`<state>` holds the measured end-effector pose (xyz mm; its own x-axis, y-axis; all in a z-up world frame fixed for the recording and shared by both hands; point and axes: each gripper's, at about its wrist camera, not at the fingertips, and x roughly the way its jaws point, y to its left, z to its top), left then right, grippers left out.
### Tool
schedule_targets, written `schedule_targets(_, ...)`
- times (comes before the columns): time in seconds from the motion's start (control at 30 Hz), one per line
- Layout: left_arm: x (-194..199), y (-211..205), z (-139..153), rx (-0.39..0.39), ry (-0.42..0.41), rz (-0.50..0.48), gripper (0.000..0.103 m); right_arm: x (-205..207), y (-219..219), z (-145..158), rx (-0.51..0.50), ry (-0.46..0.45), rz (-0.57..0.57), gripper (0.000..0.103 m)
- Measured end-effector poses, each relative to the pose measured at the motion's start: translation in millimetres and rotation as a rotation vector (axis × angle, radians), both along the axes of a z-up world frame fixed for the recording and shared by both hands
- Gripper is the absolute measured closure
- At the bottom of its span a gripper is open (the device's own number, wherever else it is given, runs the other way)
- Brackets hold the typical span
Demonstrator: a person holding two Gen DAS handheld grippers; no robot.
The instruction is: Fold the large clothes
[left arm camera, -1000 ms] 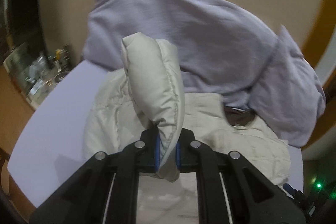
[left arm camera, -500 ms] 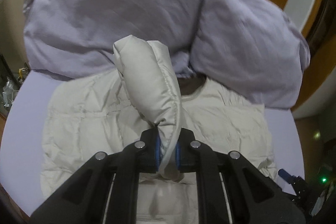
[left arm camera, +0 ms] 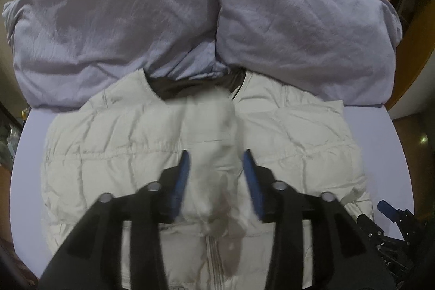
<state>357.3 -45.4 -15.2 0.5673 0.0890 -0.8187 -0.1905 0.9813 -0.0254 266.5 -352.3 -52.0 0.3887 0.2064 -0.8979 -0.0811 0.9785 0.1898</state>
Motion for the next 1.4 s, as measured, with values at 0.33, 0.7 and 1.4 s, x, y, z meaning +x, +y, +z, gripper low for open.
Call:
schedule_targets(0.33,14,24,-23,0.021,0.040,0.114,0.053,6,-12,-8,0.000,0.010,-0.004,0.028)
schedule_targets(0.7,26,16,-69,-0.015,0.136,0.132,0.058,10,-22,-17,-0.006,0.032,-0.011,0.028)
schedule_targets(1.4,3,-2,-70,0.006,0.104,0.102,0.048,-10,-39,-10,-0.039,0.036,-0.061,0.028)
